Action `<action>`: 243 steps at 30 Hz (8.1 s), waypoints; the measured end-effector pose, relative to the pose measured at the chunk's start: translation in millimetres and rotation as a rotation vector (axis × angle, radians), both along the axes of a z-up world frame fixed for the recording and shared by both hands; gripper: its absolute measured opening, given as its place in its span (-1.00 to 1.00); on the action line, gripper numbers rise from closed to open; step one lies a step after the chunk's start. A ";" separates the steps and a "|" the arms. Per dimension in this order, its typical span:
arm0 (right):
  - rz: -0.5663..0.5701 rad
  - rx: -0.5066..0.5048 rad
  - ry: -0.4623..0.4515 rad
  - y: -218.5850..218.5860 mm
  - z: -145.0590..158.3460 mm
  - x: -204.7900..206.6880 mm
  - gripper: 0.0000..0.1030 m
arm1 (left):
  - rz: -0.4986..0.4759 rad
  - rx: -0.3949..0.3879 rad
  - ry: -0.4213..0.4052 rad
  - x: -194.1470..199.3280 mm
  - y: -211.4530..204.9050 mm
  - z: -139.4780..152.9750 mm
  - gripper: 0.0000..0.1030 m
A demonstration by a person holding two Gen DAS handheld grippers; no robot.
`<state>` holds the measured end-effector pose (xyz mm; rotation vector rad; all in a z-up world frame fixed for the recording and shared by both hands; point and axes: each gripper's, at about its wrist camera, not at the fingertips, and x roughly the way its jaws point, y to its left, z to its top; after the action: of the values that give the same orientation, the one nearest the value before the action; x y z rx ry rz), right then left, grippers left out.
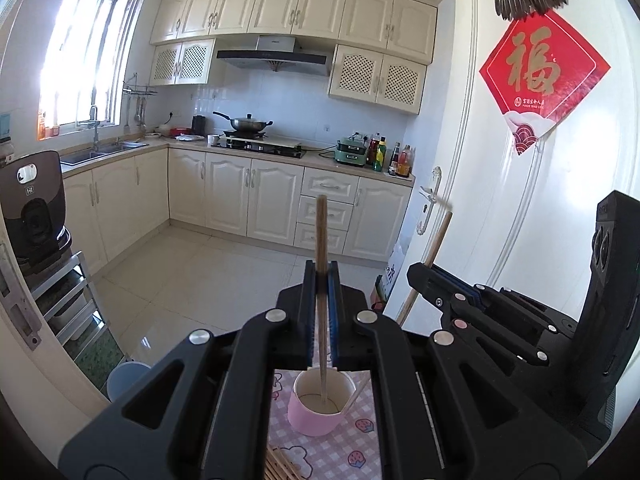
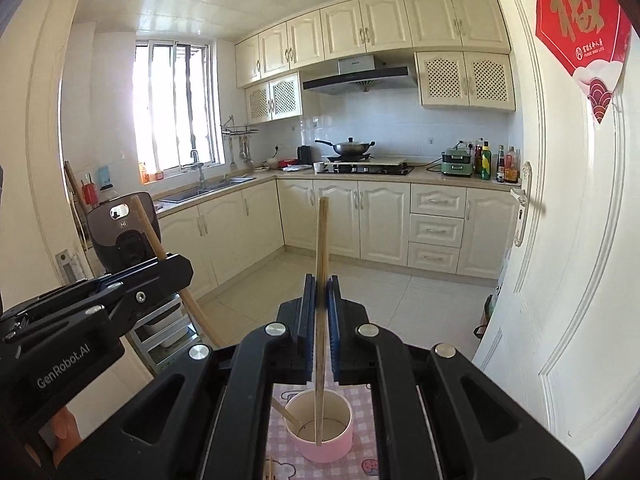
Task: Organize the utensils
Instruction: 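Lower the left tool's chopstick into the pink cup and open while the right tool does the same, then move the left tool back to the chopstick pile while the right tool returns beside it, then close the left tool on one chopstick while the right tool grasps another chopstick, then lift the left tool's chopstick upright over the pink cup while the right tool carries its chopstick there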
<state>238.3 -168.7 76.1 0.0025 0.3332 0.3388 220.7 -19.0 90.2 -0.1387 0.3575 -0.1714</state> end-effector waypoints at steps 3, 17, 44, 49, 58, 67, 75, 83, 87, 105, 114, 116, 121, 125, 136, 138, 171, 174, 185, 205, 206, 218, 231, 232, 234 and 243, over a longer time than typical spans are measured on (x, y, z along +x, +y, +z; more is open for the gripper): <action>-0.010 -0.014 -0.025 0.7 -2.7 1.2 -0.91 | 0.012 0.024 -0.010 4.2 -2.5 -9.3 -0.89; 0.005 0.006 0.069 -4.2 -29.0 11.1 -0.91 | 0.017 0.036 0.115 29.1 -2.2 -50.1 -0.89; 0.033 0.023 0.189 -6.0 -70.6 12.5 -0.90 | -0.037 0.096 0.204 25.5 -12.2 -90.5 -0.87; 0.040 0.030 0.199 -6.8 -71.2 12.6 -0.86 | -0.052 0.078 0.227 25.1 -9.8 -92.8 -0.82; 0.030 0.041 0.197 -15.7 -70.2 2.4 -0.35 | 0.009 0.065 0.212 14.3 3.4 -90.7 0.17; 0.040 0.046 0.171 -17.5 -68.3 -23.4 -0.17 | 0.038 0.084 0.183 -17.4 12.6 -88.4 0.37; 0.043 0.020 0.160 -18.8 -79.4 -55.0 -0.12 | 0.050 0.096 0.162 -53.0 24.6 -92.8 0.44; 0.060 0.011 0.233 -13.3 -115.1 -63.0 -0.12 | 0.074 0.063 0.261 -62.3 41.1 -130.5 0.46; 0.068 0.011 0.272 -8.0 -133.0 -62.7 -0.12 | 0.079 0.051 0.299 -60.0 43.0 -144.5 0.46; 0.161 -0.014 0.442 14.2 -192.8 -49.1 -0.12 | 0.096 -0.058 0.616 -36.7 53.8 -231.5 0.13; 0.194 -0.026 0.501 19.2 -209.4 -41.9 -0.12 | 0.120 -0.066 0.748 -23.0 50.8 -262.1 -0.34; 0.199 -0.029 0.505 19.4 -211.1 -41.9 -0.12 | 0.122 -0.063 0.747 -21.8 50.8 -262.6 -0.34; 0.202 -0.032 0.518 19.7 -215.1 -41.3 -0.12 | 0.131 -0.049 0.758 -16.1 49.4 -264.0 -0.35; 0.202 -0.037 0.527 19.5 -216.5 -39.6 -0.12 | 0.146 -0.008 0.775 -11.2 47.3 -265.1 -0.51; 0.206 -0.056 0.567 23.7 -224.0 -35.3 -0.12 | 0.141 0.094 0.772 -3.8 40.3 -265.5 -0.62; 0.205 -0.062 0.574 24.7 -225.2 -34.2 -0.12 | 0.132 0.117 0.767 -2.8 40.0 -265.9 -0.68; 0.199 -0.316 0.595 74.9 -239.0 1.0 -0.92 | 0.011 0.154 0.700 -6.2 41.9 -265.1 -0.82; 0.226 -0.227 0.610 61.8 -233.6 -5.2 -0.92 | -0.007 0.076 0.702 -10.4 49.5 -263.1 -0.89; 0.253 -0.015 0.510 9.5 -177.7 -47.6 -0.92 | -0.072 -0.023 0.564 -40.4 44.3 -200.3 -0.89; 0.155 0.152 0.242 -39.4 -88.8 -57.7 -0.92 | -0.109 -0.116 0.289 -59.4 48.4 -94.5 -0.89; 0.149 0.157 0.231 -40.5 -86.4 -54.8 -0.92 | -0.107 -0.112 0.282 -57.0 49.3 -91.0 -0.89; 0.068 0.203 0.085 -44.0 -53.4 -11.3 -0.92 | -0.041 -0.037 0.166 -10.4 50.8 -34.1 -0.89; 0.052 0.182 -0.066 -24.5 -31.6 30.7 -0.92 | -0.070 -0.012 -0.023 13.5 36.1 16.1 -0.90; 0.053 0.182 -0.071 -22.4 -32.0 34.6 -0.92 | -0.083 -0.023 -0.038 15.9 35.9 15.9 -0.90; 0.050 0.186 -0.089 -19.2 -33.5 36.6 -0.92 | -0.094 -0.044 -0.052 21.0 35.6 13.9 -0.90; 0.055 0.205 -0.191 -7.6 -45.7 45.4 -0.92 | -0.113 -0.085 -0.028 44.8 37.8 -23.8 -0.89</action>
<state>283.7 -176.3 30.4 0.1618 0.1084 0.4230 265.5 18.8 66.5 -0.1994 0.3300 -0.3000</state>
